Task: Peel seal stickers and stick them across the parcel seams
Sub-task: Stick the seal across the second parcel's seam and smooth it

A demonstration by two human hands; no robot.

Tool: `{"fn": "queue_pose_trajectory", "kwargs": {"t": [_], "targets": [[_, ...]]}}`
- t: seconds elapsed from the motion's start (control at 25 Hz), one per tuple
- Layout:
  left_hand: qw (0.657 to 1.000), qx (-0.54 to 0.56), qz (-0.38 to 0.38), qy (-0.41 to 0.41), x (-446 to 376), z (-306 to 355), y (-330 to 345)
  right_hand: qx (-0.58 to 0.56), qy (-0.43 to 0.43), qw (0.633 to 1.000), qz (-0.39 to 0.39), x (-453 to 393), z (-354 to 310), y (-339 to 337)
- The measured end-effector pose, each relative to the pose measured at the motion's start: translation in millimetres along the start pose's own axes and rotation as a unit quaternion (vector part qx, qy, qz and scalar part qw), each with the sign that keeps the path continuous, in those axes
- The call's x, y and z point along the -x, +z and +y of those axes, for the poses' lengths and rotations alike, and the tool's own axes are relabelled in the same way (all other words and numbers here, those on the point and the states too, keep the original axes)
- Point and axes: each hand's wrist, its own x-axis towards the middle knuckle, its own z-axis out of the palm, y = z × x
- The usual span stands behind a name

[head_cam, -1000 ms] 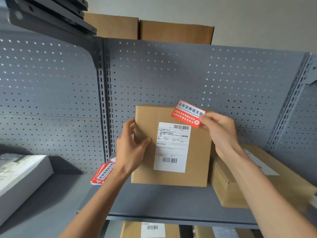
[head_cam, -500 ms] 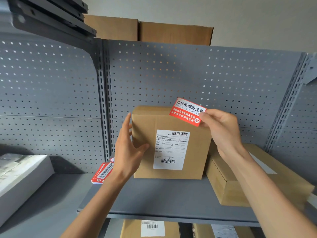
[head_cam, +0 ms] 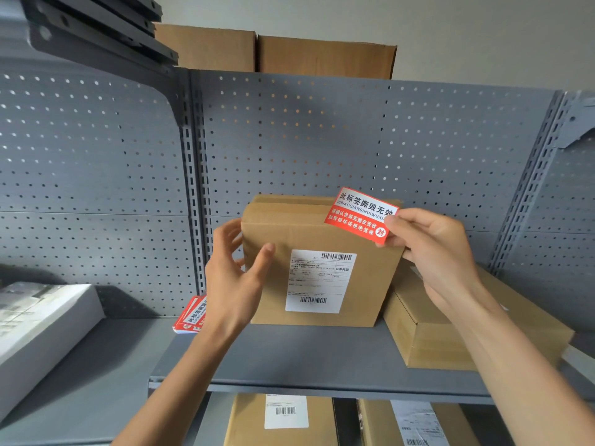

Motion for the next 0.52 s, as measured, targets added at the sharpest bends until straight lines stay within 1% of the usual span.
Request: {"fn": "queue_pose_trajectory", "kwargs": {"t": [0.12,0.28,0.4,0.52], "targets": [[0.998,0.045,0.026,-0.026,3.2,8.4,-2.1,0.01,0.01,1.0,-0.012,11.4,-4.3,-8.0],[0.996,0.058,0.054,-0.039,13.7,16.1,-5.0,0.025,0.011,0.999,-0.028,30.3,-6.2,-18.3],[0.997,0.06,0.04,-0.038,25.7,20.0,-8.6,0.033,0.014,0.999,-0.028,42.3,-7.1,-24.6],[0.996,0.08,0.031,-0.033,43.9,19.8,-14.2,0.018,0.023,0.999,-0.026,56.2,-5.1,-33.9]]}}
